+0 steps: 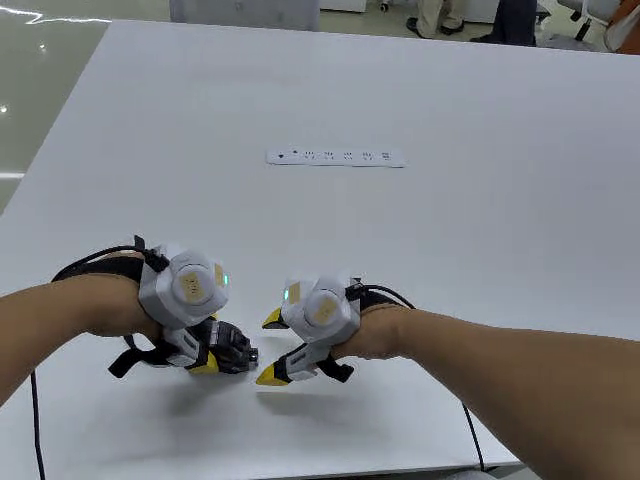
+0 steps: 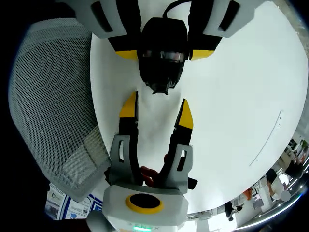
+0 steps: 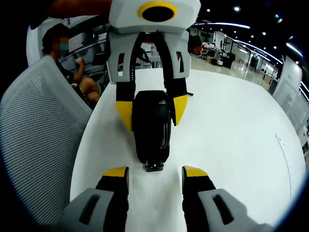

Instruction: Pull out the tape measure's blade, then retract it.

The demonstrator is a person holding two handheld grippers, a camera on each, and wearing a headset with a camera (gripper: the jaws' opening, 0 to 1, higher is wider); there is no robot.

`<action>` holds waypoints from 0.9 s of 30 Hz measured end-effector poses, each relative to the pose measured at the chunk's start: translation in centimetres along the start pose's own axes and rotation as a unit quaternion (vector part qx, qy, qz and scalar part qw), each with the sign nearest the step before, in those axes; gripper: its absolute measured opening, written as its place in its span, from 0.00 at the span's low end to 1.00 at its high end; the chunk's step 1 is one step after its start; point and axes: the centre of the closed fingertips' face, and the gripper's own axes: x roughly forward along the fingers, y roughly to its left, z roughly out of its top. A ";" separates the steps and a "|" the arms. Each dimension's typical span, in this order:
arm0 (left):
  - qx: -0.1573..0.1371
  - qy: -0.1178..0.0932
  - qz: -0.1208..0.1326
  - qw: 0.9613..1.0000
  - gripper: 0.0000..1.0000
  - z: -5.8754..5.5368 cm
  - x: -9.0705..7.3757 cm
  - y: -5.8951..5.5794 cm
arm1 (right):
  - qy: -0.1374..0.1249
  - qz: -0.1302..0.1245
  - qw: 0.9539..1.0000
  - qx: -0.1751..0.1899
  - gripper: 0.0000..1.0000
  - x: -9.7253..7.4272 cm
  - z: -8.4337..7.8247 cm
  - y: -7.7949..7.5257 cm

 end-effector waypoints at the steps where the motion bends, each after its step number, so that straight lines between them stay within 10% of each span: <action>1: 0.001 0.000 0.001 1.000 0.34 0.0 0.0 0.0 | 0.001 -0.001 1.000 0.001 0.40 0.2 0.0 -0.1; 9: 0.000 -0.004 0.003 1.000 0.34 0.0 0.0 0.0 | 0.011 0.007 1.000 -0.016 0.16 1.0 0.1 0.4; 27: 0.008 -0.015 -0.002 1.000 0.34 -0.1 -0.2 0.0 | 0.025 0.025 0.999 0.012 0.12 0.8 -0.7 0.2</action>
